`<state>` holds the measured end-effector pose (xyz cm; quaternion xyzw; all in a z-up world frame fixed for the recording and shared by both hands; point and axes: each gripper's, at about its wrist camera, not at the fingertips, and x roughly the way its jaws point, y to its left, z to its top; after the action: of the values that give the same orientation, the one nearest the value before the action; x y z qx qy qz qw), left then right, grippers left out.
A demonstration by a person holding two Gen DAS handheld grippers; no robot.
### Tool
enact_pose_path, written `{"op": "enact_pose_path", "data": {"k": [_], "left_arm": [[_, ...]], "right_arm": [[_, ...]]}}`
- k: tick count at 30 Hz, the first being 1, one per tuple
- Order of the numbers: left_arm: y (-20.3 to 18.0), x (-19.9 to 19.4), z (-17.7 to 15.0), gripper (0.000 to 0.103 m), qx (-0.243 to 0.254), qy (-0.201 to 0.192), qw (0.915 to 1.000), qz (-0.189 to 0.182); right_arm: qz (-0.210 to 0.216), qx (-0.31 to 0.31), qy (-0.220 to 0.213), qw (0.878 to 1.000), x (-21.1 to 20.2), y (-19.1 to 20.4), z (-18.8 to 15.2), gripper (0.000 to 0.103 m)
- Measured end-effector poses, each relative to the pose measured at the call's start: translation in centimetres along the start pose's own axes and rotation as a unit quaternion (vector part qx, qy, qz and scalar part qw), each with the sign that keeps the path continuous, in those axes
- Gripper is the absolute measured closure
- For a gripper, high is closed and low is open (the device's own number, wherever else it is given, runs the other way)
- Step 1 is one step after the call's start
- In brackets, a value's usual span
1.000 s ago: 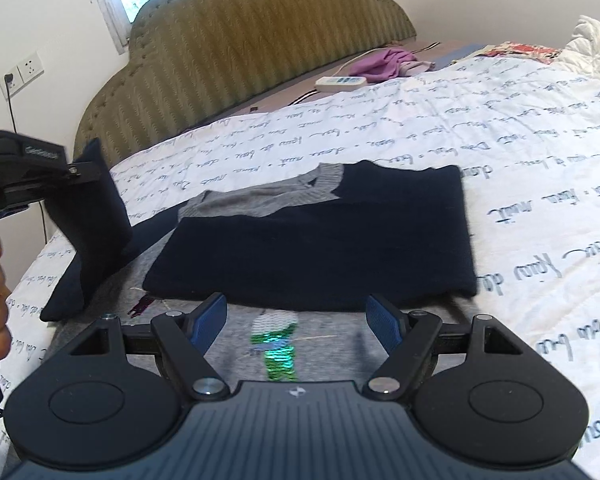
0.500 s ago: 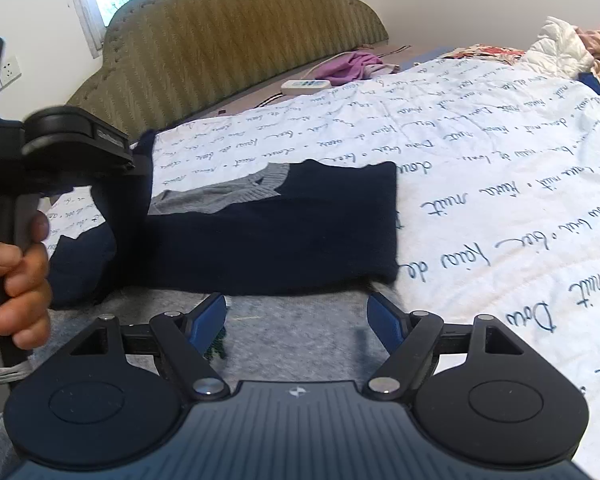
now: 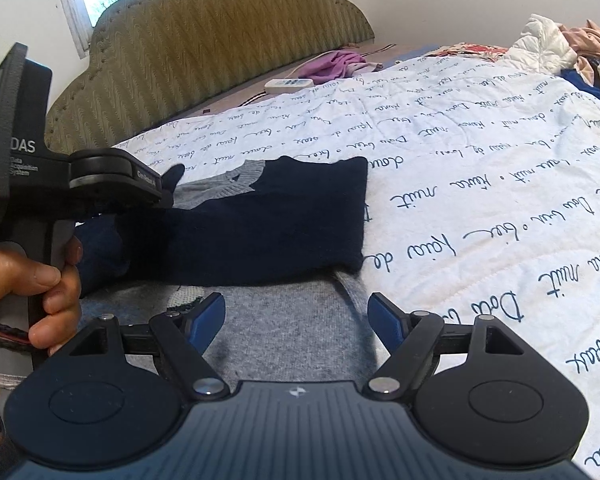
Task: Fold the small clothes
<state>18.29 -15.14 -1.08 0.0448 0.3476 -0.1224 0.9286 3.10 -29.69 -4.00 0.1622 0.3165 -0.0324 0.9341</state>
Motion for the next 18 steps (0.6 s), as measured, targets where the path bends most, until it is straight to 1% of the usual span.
{"op": "enact_pose_path", "data": {"k": [2,4,6,7,9,14,18], "left_arm": [[-0.2,0.2,-0.1,0.079,0.004,0.009,0.9999,-0.006],[-0.4,0.0,-0.3,0.071,0.009,0.012,0.9998,-0.012],[-0.8,-0.3,-0.5,0.057,0.018,0.007,0.9998,-0.006],[-0.9,-0.6,-0.6,0.054,0.023,0.005,0.9997,-0.004],[-1.0,-1.1,-0.7,0.040,0.030,0.002,0.9995,-0.005],[-1.1,-2.7,-0.8,0.031,0.037,-0.008,0.9992,-0.010],[-1.0,-4.1,-1.0,0.023,0.038,-0.016,0.9991,-0.014]], "right_arm": [[-0.003,0.001,0.001,1.000,-0.1,-0.1,-0.1,0.025],[-0.005,0.002,0.001,1.000,-0.3,-0.2,-0.2,0.024],[-0.007,0.001,0.000,1.000,-0.6,-0.3,-0.4,0.024],[-0.009,0.001,0.000,1.000,-0.8,-0.3,-0.4,0.024],[-0.012,0.002,-0.001,1.000,-1.1,-0.4,-0.5,0.024],[-0.015,-0.001,-0.001,1.000,-1.9,-0.2,-0.9,0.023],[-0.014,-0.013,-0.002,1.000,-2.7,0.4,-1.2,0.020]]}}
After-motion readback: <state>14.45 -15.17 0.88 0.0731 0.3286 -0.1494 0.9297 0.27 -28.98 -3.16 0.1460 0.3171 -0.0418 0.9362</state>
